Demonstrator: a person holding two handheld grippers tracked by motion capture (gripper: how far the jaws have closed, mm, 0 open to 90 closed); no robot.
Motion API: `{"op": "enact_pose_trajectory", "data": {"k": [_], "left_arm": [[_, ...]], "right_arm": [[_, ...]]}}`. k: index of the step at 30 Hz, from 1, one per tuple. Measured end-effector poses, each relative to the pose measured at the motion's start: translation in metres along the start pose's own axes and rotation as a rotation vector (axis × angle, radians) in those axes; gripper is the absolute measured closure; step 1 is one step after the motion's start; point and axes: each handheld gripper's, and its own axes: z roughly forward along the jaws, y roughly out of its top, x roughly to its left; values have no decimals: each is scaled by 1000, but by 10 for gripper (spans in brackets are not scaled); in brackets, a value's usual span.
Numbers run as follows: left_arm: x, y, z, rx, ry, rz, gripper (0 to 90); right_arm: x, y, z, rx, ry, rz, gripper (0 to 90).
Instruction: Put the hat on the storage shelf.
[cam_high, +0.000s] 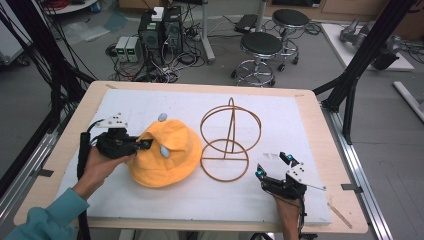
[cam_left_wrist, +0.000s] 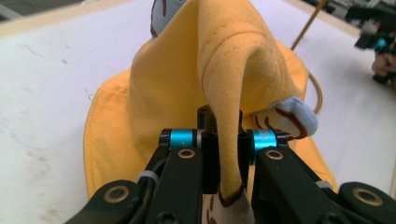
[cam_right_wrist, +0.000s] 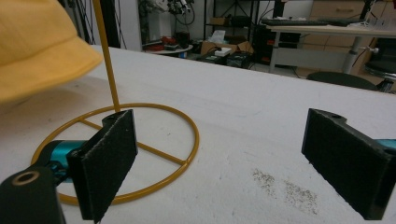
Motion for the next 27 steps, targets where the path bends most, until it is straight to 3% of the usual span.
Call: {"op": "enact_pose_trajectory", "data": {"k": [7, 13, 18, 27], "left_arm": [[2, 25, -25, -62, 23, 16, 865], [4, 43, -40, -119, 12, 8, 865], [4, 53, -45, -112, 12, 15, 865], [-2, 84, -58, -146, 7, 44, 865]], "right_arm": [[0, 0, 0, -2, -3, -6, 93], [0, 0, 0, 0, 0, -6, 93], [0, 0, 0, 1, -2, -6, 93], [1, 0, 1, 6, -1, -3, 93]]}}
